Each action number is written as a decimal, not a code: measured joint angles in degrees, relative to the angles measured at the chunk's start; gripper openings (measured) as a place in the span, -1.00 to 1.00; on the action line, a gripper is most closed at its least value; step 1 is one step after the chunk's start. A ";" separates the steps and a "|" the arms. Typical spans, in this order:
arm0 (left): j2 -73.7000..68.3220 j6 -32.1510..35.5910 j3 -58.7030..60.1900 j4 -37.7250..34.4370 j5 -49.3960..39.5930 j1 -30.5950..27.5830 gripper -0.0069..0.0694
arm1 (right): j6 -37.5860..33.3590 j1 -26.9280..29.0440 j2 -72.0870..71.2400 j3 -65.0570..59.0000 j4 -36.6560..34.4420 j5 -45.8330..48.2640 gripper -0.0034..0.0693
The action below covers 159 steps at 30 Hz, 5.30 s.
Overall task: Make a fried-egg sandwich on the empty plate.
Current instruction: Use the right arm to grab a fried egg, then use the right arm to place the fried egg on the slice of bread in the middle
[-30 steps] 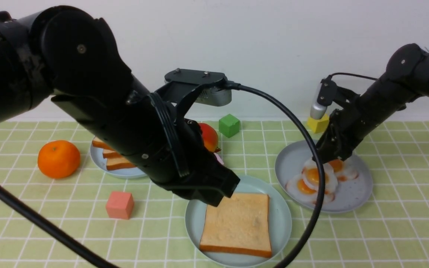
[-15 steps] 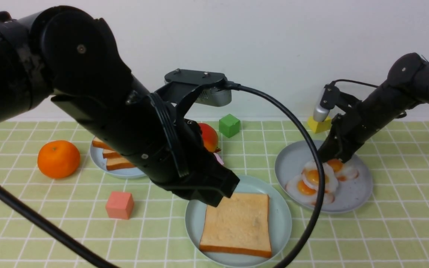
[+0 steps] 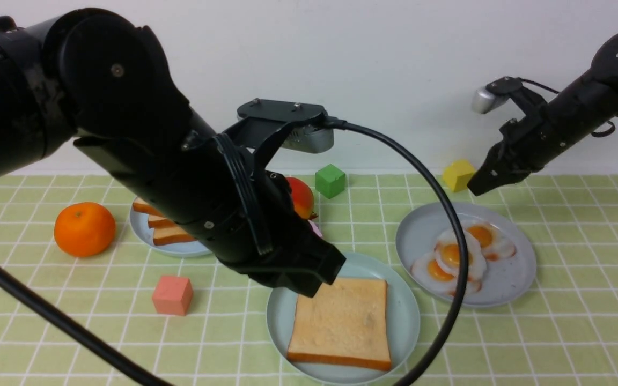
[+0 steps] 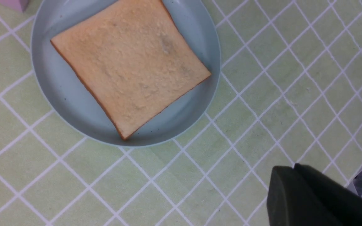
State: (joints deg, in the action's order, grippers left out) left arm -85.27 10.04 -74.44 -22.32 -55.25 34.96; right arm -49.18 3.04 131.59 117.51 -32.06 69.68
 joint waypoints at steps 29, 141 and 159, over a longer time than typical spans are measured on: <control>0.00 0.00 0.00 0.05 3.27 0.00 -0.72 | 53.89 -3.96 -13.68 -35.15 -3.32 -22.68 0.85; 12.02 -18.89 0.10 21.51 -2.61 0.00 -0.56 | 36.95 -6.93 -29.89 -35.22 -3.02 -15.60 -0.77; 24.80 -28.28 18.91 25.60 -0.06 0.00 -0.54 | 20.06 -23.92 -23.40 -44.57 -28.02 -22.20 -0.77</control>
State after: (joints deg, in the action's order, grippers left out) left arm -60.48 -18.25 -55.53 3.28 -55.31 34.96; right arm -29.12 -20.88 108.19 72.94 -60.08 47.48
